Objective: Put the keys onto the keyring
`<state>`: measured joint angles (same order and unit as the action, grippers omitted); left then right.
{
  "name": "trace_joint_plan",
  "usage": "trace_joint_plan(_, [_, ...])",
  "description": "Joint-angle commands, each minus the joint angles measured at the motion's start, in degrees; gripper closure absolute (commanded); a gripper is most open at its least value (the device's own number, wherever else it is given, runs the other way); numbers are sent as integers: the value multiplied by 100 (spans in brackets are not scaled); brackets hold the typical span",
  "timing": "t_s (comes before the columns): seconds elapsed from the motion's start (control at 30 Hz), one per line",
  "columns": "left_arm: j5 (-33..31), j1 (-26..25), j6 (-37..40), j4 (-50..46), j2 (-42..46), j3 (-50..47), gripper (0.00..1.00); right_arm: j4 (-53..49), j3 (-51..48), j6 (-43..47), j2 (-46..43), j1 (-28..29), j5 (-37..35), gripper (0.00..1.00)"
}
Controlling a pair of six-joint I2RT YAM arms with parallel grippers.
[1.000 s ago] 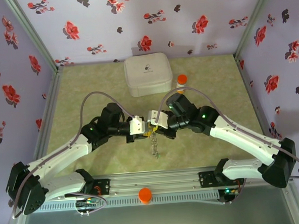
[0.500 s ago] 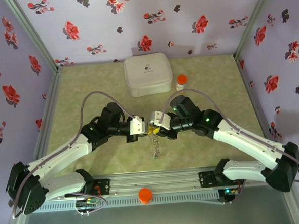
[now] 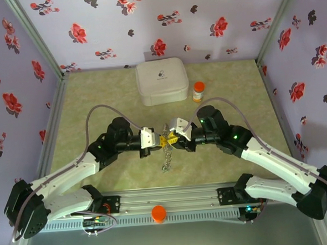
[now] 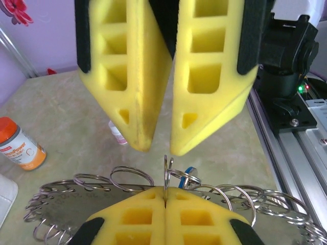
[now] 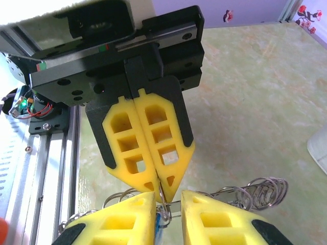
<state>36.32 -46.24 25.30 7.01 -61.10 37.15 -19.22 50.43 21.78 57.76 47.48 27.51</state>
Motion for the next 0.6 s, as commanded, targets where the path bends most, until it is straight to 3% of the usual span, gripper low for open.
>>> trace_joint_plan(0.0, [183, -20, -342, 819, 151, -119, 100, 139, -86, -139, -47, -42, 129, 78])
trace_joint_plan(0.23, [190, -17, -435, 1005, 108, -219, 100, 86, -88, -61, 9, -38, -342, 77])
trace_joint_plan(0.57, [193, -19, -422, 1057, 80, -209, 100, 110, -58, -134, 144, -38, -185, 82])
